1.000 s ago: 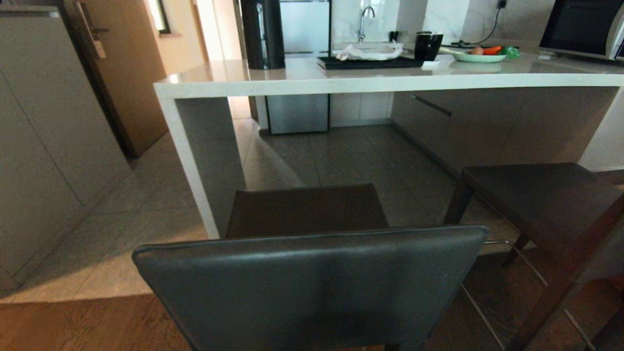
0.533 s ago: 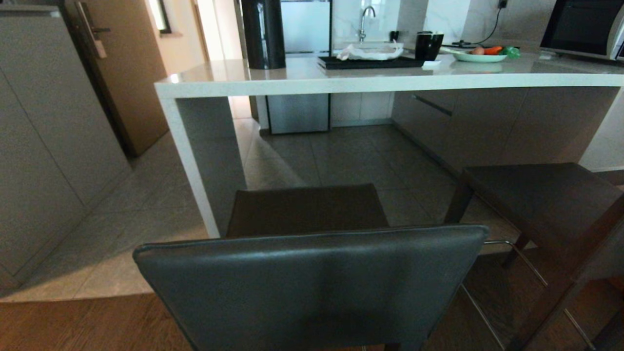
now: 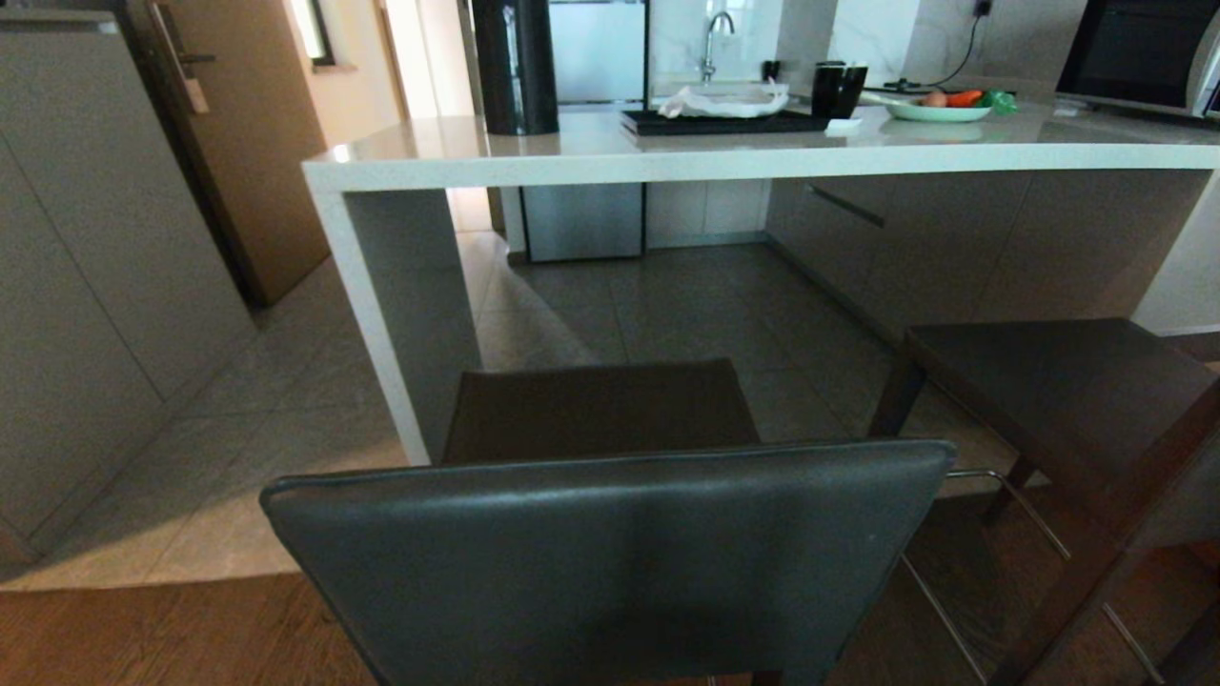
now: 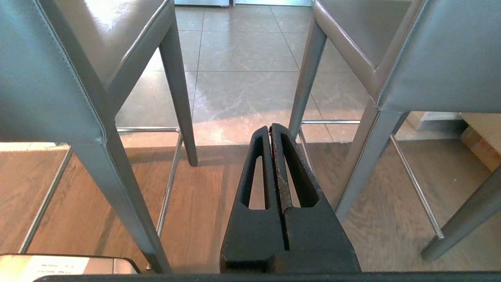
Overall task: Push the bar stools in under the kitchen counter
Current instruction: Push the gray chair back under the dining table
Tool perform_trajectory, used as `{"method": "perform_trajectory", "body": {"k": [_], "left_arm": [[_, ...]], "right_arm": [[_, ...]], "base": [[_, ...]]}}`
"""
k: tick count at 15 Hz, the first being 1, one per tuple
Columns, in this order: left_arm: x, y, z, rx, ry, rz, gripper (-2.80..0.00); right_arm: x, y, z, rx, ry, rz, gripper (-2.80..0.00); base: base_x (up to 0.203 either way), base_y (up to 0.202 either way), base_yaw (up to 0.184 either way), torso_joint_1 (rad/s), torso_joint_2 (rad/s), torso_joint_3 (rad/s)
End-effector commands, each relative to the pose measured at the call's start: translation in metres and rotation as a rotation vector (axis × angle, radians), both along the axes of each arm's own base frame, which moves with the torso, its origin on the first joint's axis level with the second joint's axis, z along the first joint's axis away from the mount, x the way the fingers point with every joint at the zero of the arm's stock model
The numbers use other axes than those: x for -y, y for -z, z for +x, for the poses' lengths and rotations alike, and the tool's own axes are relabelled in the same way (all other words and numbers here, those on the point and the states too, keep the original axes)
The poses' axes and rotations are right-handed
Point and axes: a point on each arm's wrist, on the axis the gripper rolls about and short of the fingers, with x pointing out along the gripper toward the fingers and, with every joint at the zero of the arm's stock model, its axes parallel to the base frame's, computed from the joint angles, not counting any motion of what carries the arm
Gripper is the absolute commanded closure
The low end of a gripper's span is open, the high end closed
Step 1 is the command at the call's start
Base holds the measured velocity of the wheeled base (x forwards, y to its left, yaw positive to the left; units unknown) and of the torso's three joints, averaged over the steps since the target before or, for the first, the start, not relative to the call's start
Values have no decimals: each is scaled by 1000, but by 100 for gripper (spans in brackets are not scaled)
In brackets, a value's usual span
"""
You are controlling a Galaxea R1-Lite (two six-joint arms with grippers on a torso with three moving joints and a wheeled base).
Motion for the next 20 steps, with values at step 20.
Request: {"method": "perform_trajectory", "body": {"k": [20], "left_arm": [[28,-71,183,-168,289,-59,0]], "right_arm": [[-62,-107,185,-181,-415,86,0]], "base": [[0,0,0,0,0,0]]}}
